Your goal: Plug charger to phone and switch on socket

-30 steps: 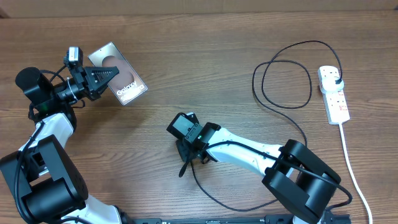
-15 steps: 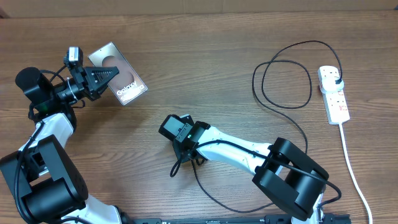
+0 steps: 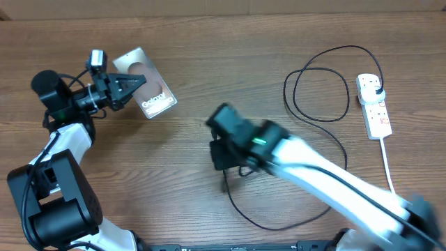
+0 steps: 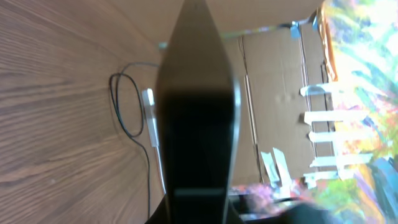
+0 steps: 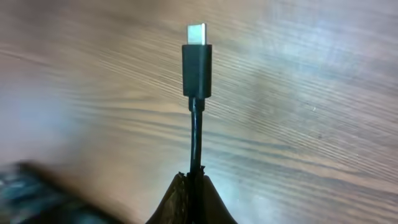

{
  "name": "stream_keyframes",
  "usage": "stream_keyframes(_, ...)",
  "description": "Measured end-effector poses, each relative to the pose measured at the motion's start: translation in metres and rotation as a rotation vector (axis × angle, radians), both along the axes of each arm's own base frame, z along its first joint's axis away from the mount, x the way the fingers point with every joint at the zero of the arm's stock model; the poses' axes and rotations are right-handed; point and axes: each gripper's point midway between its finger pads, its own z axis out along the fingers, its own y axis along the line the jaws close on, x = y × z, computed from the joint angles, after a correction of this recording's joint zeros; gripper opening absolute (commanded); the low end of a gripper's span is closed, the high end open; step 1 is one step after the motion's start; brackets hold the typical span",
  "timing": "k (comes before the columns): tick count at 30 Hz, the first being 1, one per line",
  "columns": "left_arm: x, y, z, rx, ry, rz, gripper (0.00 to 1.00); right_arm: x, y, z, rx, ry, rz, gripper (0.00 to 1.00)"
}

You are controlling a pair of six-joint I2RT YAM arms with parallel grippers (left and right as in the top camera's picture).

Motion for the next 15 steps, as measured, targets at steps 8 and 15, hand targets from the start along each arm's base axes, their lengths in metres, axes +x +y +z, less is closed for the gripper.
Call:
stream_keyframes(8, -0.011, -0.072, 0.000, 0.002, 0.001, -0.169, 0.05, -0.038, -0.025, 0.112, 0.338, -0.205, 0.047, 0.04)
stream_keyframes(15, -0.028, -0.122, 0.000, 0.002, -0.001, -0.300, 0.04, -0.055, -0.017, 0.043, 0.264, -0.042, 0.123, 0.04)
